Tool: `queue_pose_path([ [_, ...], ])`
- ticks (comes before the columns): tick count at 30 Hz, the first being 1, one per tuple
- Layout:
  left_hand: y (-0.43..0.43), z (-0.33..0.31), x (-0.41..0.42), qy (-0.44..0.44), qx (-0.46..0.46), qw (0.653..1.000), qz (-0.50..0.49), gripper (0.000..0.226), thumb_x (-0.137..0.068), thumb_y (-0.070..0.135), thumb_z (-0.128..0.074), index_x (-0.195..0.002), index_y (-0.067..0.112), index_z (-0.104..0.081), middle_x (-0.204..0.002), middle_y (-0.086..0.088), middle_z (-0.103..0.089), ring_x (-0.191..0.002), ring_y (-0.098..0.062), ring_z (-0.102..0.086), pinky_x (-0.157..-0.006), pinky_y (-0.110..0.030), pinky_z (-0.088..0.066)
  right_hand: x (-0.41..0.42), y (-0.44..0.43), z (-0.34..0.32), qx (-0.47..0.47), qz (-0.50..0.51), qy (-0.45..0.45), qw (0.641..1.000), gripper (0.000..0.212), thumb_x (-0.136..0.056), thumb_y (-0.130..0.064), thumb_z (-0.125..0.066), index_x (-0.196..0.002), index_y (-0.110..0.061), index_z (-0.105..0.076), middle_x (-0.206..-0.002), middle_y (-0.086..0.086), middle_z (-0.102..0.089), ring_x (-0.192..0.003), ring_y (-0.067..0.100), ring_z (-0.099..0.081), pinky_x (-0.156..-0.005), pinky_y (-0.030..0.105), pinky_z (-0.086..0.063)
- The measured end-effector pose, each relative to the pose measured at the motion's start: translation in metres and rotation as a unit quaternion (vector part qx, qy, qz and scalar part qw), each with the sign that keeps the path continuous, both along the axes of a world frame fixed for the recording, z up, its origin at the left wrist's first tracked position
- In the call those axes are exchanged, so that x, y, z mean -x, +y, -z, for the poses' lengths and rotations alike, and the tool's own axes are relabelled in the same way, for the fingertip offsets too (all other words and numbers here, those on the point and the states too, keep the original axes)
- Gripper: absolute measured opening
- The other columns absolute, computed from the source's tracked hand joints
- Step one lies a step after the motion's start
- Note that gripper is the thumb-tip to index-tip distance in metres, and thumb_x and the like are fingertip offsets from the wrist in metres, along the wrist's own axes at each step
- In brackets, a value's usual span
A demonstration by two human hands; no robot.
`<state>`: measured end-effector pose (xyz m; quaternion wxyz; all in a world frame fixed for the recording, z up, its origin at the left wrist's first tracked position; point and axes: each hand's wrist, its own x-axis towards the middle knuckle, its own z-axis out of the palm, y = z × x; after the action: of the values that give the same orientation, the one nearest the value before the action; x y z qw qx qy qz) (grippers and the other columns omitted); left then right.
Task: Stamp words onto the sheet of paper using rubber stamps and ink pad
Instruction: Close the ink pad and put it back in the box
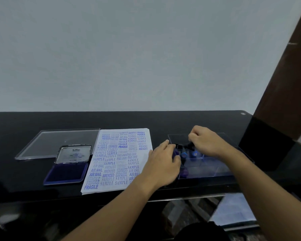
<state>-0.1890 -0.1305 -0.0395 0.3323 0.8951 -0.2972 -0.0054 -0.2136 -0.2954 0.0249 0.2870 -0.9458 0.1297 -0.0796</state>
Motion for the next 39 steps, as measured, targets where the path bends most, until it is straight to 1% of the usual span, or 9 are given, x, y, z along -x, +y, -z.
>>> queue_pose_path([
  [5, -0.007, -0.001, 0.007, -0.002, 0.002, 1.0, 0.001, 0.042, -0.102, 0.033, -0.04, -0.142, 0.019, -0.044, -0.155, 0.0, -0.03, -0.141, -0.021, -0.03, -0.114, -0.035, -0.022, 0.007, -0.009, 0.005, 0.013, -0.027, 0.027, 0.999, 0.014, -0.1, -0.024, -0.042, -0.091, -0.018, -0.051, -0.086, 0.005, -0.063, -0.073, 0.019, -0.054, -0.066, 0.036, -0.044],
  [10, -0.007, 0.005, -0.003, 0.032, 0.013, 0.999, 0.001, 0.048, -0.102, 0.027, -0.037, -0.149, 0.017, -0.038, -0.163, -0.002, -0.021, -0.15, -0.014, -0.017, -0.12, -0.03, -0.016, 0.01, -0.015, 0.01, 0.036, -0.033, 0.066, 0.997, 0.014, -0.1, -0.026, -0.045, -0.096, -0.021, -0.057, -0.095, -0.001, -0.063, -0.085, 0.017, -0.058, -0.072, 0.033, -0.045],
  [14, -0.001, 0.004, -0.006, 0.041, 0.036, 0.998, 0.009, 0.041, -0.101, 0.019, -0.039, -0.141, 0.013, -0.047, -0.151, 0.002, -0.042, -0.14, -0.009, -0.031, -0.106, -0.015, -0.021, 0.011, -0.016, 0.014, 0.019, -0.039, 0.114, 0.993, 0.022, -0.102, -0.027, -0.041, -0.105, -0.017, -0.061, -0.102, 0.002, -0.064, -0.093, 0.021, -0.062, -0.084, 0.039, -0.049],
  [17, 0.0, 0.006, -0.004, 0.048, 0.034, 0.998, 0.011, 0.036, -0.101, 0.024, -0.044, -0.135, 0.016, -0.052, -0.143, 0.003, -0.05, -0.132, -0.011, -0.041, -0.099, -0.017, -0.028, 0.01, -0.015, 0.02, 0.066, -0.05, 0.137, 0.987, 0.021, -0.101, -0.024, -0.044, -0.105, -0.017, -0.063, -0.098, 0.003, -0.068, -0.09, 0.021, -0.065, -0.081, 0.037, -0.051],
  [23, 0.0, 0.01, -0.004, 0.061, 0.039, 0.997, 0.003, 0.027, -0.097, 0.026, -0.047, -0.121, 0.019, -0.057, -0.128, 0.004, -0.058, -0.116, -0.014, -0.053, -0.098, -0.028, -0.041, 0.011, -0.015, 0.03, 0.117, -0.042, 0.121, 0.985, 0.021, -0.101, -0.022, -0.046, -0.11, -0.02, -0.064, -0.107, 0.003, -0.068, -0.092, 0.018, -0.06, -0.077, 0.029, -0.046],
  [28, 0.001, 0.011, -0.005, 0.059, 0.034, 0.998, 0.005, 0.028, -0.097, 0.026, -0.047, -0.123, 0.02, -0.057, -0.128, 0.005, -0.058, -0.116, -0.013, -0.052, -0.098, -0.028, -0.041, 0.012, -0.016, 0.035, 0.116, -0.046, 0.118, 0.985, 0.006, -0.098, -0.027, -0.057, -0.103, -0.026, -0.059, -0.102, -0.003, -0.06, -0.092, 0.015, -0.057, -0.074, 0.025, -0.043],
  [31, 0.0, 0.013, -0.004, 0.066, 0.036, 0.997, 0.01, 0.023, -0.096, 0.027, -0.047, -0.116, 0.024, -0.059, -0.121, 0.007, -0.059, -0.11, -0.011, -0.054, -0.097, -0.032, -0.044, 0.01, -0.014, 0.034, 0.127, -0.043, 0.134, 0.982, 0.008, -0.094, -0.027, -0.063, -0.099, -0.026, -0.058, -0.101, -0.003, -0.059, -0.089, 0.014, -0.055, -0.066, 0.023, -0.039],
  [36, 0.005, 0.01, -0.003, 0.052, 0.027, 0.998, 0.007, 0.032, -0.099, 0.025, -0.046, -0.128, 0.017, -0.055, -0.134, 0.003, -0.055, -0.124, -0.014, -0.049, -0.097, -0.023, -0.034, 0.008, -0.012, 0.031, 0.145, -0.041, 0.159, 0.976, 0.001, -0.092, -0.026, -0.063, -0.092, -0.025, -0.064, -0.094, -0.003, -0.064, -0.083, 0.012, -0.057, -0.062, 0.021, -0.041],
  [39, 0.007, 0.009, -0.006, 0.045, 0.025, 0.999, 0.003, 0.037, -0.099, 0.026, -0.046, -0.134, 0.016, -0.051, -0.141, 0.001, -0.051, -0.13, -0.015, -0.045, -0.099, -0.021, -0.031, 0.009, -0.01, 0.03, 0.145, -0.038, 0.163, 0.975, 0.01, -0.093, -0.024, -0.061, -0.098, -0.021, -0.069, -0.095, -0.001, -0.065, -0.088, 0.016, -0.059, -0.072, 0.025, -0.044],
])
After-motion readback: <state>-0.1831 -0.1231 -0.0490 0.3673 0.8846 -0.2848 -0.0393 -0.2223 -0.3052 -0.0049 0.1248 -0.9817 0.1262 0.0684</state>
